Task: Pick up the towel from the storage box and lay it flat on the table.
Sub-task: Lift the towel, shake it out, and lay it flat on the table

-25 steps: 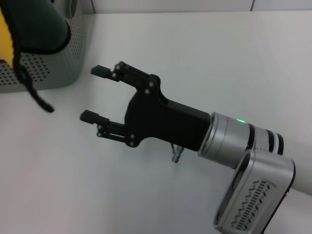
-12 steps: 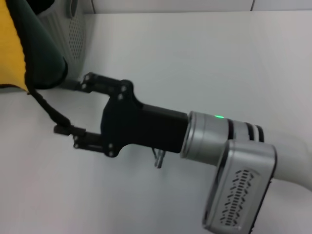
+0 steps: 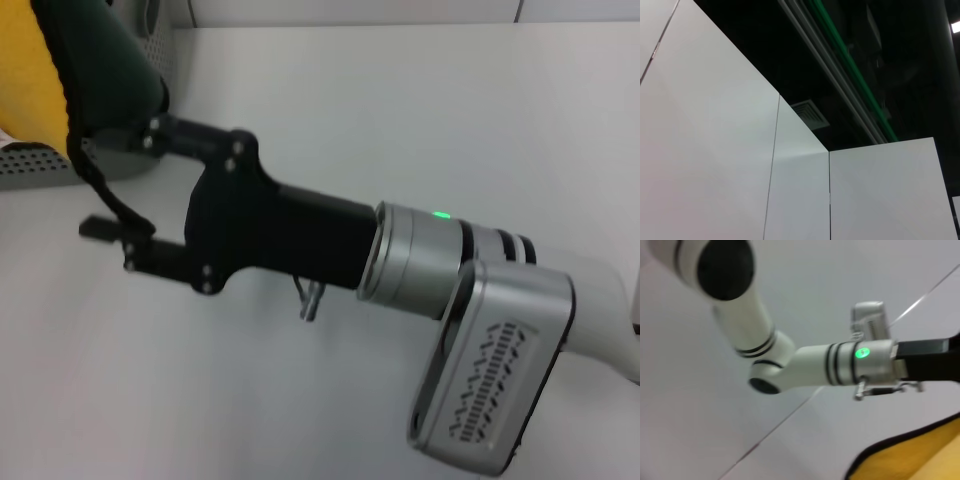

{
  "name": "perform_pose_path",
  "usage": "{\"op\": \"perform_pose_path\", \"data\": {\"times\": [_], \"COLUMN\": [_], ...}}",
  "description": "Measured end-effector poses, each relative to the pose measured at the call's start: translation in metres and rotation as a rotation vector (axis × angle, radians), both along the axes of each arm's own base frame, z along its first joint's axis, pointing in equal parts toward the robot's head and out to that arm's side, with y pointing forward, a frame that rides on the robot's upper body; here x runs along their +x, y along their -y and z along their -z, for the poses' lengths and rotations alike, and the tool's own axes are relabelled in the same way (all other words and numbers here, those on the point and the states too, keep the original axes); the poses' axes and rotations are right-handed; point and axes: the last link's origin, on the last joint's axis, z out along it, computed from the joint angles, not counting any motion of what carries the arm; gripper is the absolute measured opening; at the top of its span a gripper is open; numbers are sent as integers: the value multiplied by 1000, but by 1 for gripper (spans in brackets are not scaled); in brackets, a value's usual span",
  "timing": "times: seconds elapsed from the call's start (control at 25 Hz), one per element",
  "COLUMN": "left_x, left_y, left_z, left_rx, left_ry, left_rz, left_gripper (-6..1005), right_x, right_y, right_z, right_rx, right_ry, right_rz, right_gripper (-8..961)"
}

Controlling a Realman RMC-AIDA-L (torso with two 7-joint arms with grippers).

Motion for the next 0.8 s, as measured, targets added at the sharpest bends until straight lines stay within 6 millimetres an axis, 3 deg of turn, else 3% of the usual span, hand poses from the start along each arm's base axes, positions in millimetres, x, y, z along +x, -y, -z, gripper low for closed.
{"op": "perform_pose_path", "data": {"times": [0.2, 0.64, 0.8], "left_x": [1, 1, 2], "left_y": [-2, -1, 0], "left_z": [2, 2, 3], "left_rx": [-7, -7, -7], "left_ry": [-9, -4, 0], "left_rz": [-2, 1, 7], "left_gripper": [13, 13, 13], "right_x": [-1, 2, 4], "right_y": [-5, -9, -11], "right_z": [-4, -5, -4], "right_rx": [11, 7, -21], "right_ry": [-32, -33, -27], "right_rz": [39, 66, 90], "right_gripper": [576, 340, 345]}}
